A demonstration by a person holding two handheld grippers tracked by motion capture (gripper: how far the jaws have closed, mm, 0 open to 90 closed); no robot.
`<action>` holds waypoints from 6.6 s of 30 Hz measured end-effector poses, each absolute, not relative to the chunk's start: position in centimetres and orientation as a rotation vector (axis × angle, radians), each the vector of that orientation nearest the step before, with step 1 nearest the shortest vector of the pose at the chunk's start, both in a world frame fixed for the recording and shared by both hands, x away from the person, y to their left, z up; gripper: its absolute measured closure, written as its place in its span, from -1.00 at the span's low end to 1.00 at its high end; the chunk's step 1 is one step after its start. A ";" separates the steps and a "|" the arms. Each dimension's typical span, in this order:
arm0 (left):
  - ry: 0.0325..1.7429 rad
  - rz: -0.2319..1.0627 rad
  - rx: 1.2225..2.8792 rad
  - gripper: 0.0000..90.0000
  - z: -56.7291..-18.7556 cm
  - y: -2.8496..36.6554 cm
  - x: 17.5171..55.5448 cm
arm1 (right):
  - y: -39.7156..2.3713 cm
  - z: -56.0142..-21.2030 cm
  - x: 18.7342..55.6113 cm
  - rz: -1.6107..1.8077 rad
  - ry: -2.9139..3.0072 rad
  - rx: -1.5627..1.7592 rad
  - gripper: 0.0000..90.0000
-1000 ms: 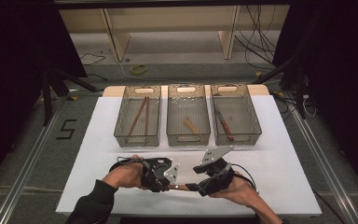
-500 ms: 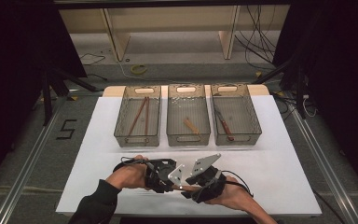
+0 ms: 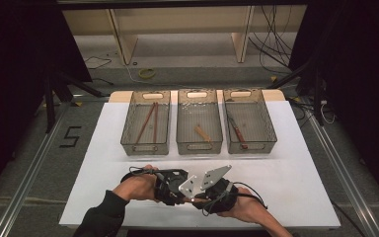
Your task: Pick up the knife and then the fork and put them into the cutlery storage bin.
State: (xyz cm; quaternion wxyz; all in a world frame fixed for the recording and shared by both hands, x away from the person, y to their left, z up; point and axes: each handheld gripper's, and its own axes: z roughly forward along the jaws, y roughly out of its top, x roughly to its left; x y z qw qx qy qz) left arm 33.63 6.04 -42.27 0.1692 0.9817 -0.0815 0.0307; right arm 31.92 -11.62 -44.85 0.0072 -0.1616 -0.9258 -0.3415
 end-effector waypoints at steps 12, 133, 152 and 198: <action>-0.137 0.156 2.736 0.25 -42.0 6.5 34.2 | -12.2 -44.6 32.2 -1.075 -2.886 -0.516 0.69; 0.734 0.271 1.879 -0.61 -45.8 18.6 33.7 | -24.6 -38.9 46.6 -1.470 -2.604 -1.635 -0.07; 0.749 0.256 1.869 -0.60 -45.8 18.7 33.7 | -22.5 -40.0 39.9 -1.658 -2.532 -1.393 -0.28; 0.748 0.212 1.887 -0.60 -46.3 18.7 33.1 | -24.4 -44.7 32.0 -1.786 -2.528 -1.345 -0.50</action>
